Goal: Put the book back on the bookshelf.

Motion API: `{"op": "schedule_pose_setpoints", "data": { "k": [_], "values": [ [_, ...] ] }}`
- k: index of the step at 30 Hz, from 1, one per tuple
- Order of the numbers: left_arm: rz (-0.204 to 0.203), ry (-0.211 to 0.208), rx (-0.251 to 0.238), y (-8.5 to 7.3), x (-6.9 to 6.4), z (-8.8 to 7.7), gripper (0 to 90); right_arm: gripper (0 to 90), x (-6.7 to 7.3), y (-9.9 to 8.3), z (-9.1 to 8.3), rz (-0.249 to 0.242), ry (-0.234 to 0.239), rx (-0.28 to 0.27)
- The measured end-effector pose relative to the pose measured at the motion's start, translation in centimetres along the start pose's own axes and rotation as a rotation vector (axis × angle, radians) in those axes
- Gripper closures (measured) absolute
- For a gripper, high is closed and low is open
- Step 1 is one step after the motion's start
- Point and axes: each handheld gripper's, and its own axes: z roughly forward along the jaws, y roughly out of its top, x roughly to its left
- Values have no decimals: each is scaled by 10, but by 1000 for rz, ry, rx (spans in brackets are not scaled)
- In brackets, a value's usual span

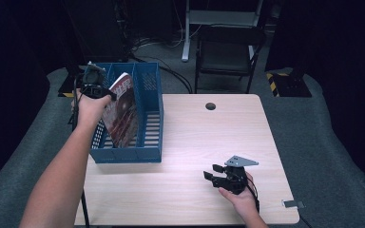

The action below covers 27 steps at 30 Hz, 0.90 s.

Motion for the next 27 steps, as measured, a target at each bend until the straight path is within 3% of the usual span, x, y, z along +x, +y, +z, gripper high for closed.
{"op": "schedule_pose_setpoints", "data": {
  "k": [6, 13, 17, 21, 27],
  "values": [
    [21, 4, 4, -5, 3, 0, 840, 468, 0, 0, 0, -1, 0, 0],
    [17, -7, 8, -11, 9, -3, 836, 468, 0, 0, 0, -7, 1, 0],
    [12, -10, -1, -13, 8, -3, 827, 468, 0, 0, 0, -8, 0, 0],
    [22, -21, 0, -13, 7, -4, 776, 468, 0, 0, 0, -4, 1, 0],
    [44, -23, 7, -16, 7, -9, 776, 467, 0, 0, 0, 0, 3, 0]
  ]
}}
